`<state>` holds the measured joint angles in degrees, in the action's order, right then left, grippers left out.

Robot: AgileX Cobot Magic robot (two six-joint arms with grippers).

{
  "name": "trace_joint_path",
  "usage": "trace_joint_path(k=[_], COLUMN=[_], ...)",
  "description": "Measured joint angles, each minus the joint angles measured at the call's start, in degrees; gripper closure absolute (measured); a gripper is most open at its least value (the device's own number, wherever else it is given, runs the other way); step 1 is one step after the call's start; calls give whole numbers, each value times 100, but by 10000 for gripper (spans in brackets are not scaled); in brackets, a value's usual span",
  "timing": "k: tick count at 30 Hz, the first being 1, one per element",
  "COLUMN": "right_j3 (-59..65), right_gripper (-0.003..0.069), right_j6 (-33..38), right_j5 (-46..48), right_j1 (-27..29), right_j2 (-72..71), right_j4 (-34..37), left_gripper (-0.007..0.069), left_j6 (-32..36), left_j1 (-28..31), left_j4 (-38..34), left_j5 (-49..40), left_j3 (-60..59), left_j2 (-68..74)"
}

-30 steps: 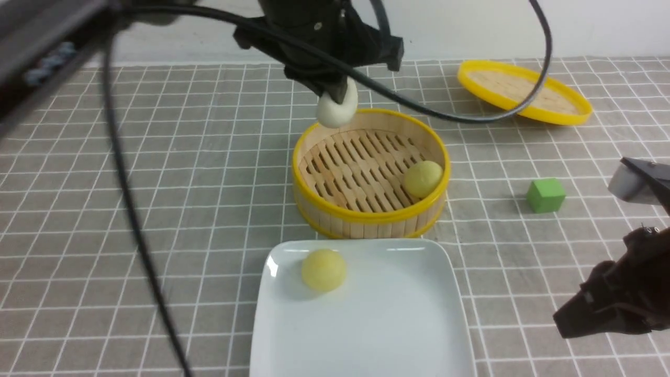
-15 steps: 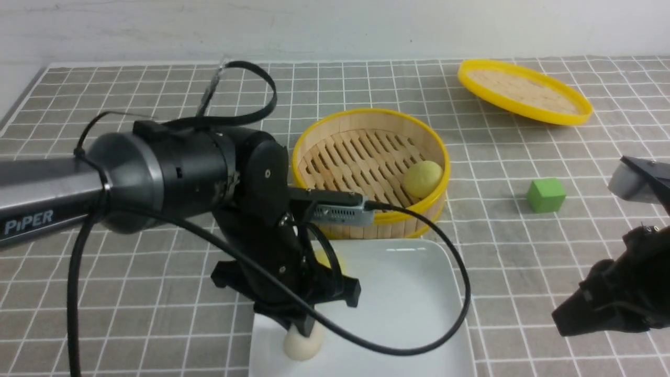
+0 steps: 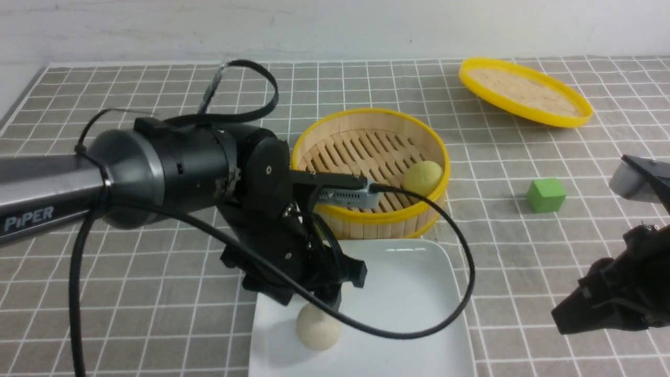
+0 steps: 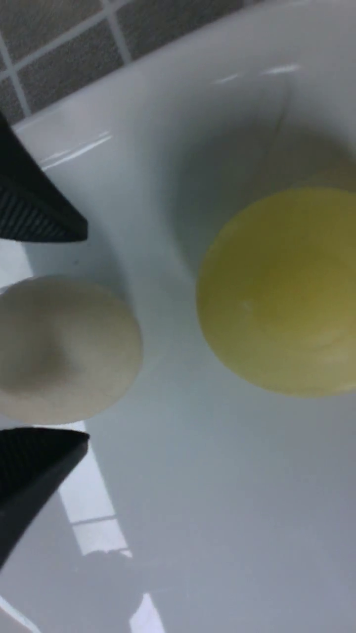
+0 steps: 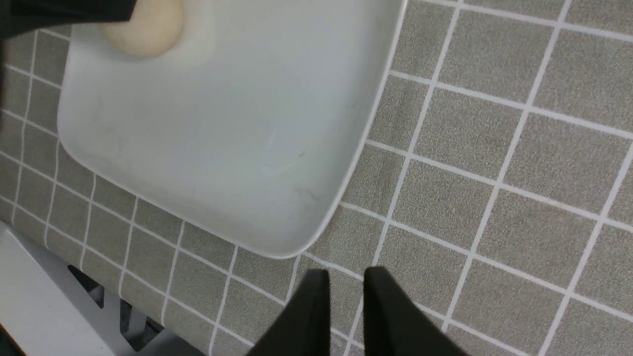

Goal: Put the steamed buns into the plate on the grey tablecloth.
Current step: 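Reach toward a bun in the bamboo steamer with the right gripper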

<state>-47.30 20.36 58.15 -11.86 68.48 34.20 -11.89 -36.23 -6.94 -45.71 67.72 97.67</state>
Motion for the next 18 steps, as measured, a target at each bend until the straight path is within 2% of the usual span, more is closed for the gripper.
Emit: trace_joint_path(k=[3,6,9,10,11,12,15,18], right_j3=[0,-238,-958,-1012,-1466,-1754,-2504,-3216], right_gripper=[532,532,533,533,548,566,638,672], right_j6=[-5,-21,-45,-45,-101,-152,-279,-392], right_j5=[-23,-9,159,173,316,426,572,469], right_j1=[0,0,0,0,0,0,-90,-246], right_j2=[0,73,443,443,803,1042,1797,2567], right_j4=[0,-65,-129,-129,-130,-130,-233,-372], left_gripper=[49,60,176,200,321,410,585,613], left_j6=[-6,-350,-766,-789,-919,-953,-976,-812], left_j1=[0,0,0,6,78,176,712,1388], left_j4=[364,1276,2368,2440,2989,3151,3302,2944], left_j5=[-56,-561,-1258,-1337,-1610,-1766,-2111,-2312], left_j3=[325,904,1371,1386,1453,1467,1467,1462], left_j2=[-200,-459,-523,-523,-523,-510,-486,-480])
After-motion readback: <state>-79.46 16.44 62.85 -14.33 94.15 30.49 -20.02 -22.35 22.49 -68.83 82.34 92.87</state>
